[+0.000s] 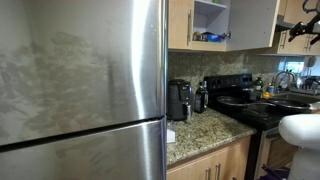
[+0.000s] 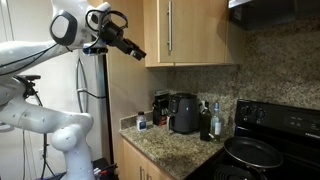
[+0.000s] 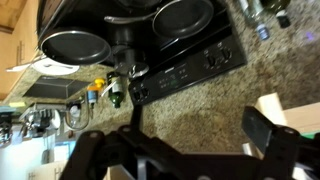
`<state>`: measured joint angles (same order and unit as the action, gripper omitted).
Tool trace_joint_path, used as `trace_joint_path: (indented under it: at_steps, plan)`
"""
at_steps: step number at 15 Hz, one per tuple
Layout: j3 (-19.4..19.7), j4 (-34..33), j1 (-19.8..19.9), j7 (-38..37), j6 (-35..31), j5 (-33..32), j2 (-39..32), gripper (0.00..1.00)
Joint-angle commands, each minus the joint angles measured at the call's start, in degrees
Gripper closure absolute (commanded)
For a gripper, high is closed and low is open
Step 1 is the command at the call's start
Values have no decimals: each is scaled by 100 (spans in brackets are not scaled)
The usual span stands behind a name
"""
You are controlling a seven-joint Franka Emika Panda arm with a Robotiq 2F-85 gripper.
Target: Open the right door of the cabinet above the air fryer
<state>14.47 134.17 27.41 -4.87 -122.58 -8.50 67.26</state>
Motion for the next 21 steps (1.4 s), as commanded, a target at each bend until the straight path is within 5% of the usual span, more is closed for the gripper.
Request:
trace_joint_path:
  at_steps: [1, 4, 7, 10, 16, 21]
  plan:
    - [-262, 65, -584, 38, 1414, 404, 946, 0]
    - [-753, 260, -1194, -213, 1135, 946, 1499, 0]
    - [-1305, 445, -1648, -307, -314, 1126, 1321, 0]
    - [-1447, 400, -1829, -288, -1721, 982, 937, 0]
    - [-1355, 245, -1346, -387, -4665, 816, -262, 0]
    - [-1567, 209, -325, -541, -7034, 1049, -1778, 0]
